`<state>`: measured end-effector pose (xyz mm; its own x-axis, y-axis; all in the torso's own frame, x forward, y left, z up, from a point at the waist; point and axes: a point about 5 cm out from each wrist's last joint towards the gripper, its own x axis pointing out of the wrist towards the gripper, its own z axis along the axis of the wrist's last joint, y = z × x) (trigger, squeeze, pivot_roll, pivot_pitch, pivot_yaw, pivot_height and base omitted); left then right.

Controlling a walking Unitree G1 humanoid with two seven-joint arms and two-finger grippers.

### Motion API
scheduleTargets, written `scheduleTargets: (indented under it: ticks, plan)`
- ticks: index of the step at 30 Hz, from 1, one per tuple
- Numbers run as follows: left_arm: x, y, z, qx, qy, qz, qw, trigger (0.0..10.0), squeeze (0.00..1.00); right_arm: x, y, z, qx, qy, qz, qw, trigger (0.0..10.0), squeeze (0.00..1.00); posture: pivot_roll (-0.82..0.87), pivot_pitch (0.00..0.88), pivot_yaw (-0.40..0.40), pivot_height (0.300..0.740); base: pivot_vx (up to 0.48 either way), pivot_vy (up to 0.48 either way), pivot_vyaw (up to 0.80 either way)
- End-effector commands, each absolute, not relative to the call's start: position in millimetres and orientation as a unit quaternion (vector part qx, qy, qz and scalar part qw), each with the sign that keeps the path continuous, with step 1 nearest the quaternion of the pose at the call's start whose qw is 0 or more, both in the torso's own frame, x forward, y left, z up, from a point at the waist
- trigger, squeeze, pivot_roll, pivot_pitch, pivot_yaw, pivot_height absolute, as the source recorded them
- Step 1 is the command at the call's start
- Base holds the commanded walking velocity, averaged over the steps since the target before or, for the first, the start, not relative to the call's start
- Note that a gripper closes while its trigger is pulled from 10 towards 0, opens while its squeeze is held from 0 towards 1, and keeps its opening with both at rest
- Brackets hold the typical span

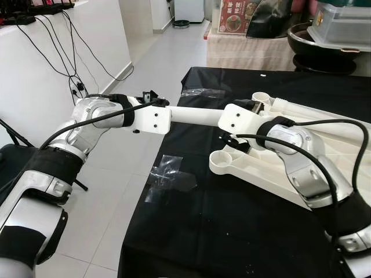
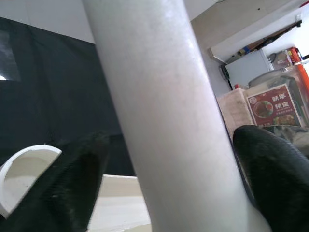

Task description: Building children table

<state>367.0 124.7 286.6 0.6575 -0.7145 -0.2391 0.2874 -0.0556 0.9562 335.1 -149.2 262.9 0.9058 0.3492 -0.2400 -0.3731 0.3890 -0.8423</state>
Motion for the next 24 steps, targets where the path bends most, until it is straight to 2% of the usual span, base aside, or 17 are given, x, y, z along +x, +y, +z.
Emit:
scheduleTargets:
  ticks: [1,2,24]
  plan:
    - [362.9,124.5,299.1,0.611,-0.2,-0.367,0.672,0.0,0.0,335.1,-144.6,260.9,-0.503,0.012,0.234,0.832,4.4,0.0,-0.04,0.047,0.002,0.74,0.0,0.0,0.0]
    - [362.4,123.9,299.4,0.611,-0.201,-0.367,0.672,0.0,0.0,334.5,-144.6,260.1,-0.502,0.014,0.238,0.831,0.0,0.0,-0.04,0.046,0.002,0.74,0.0,0.0,0.0]
    - [360.7,114.8,303.9,0.614,-0.208,-0.374,0.663,0.0,0.0,332.7,-140.9,258.3,-0.497,0.013,0.248,0.831,0.0,0.0,-0.03,0.047,0.008,0.74,0.0,0.0,0.0]
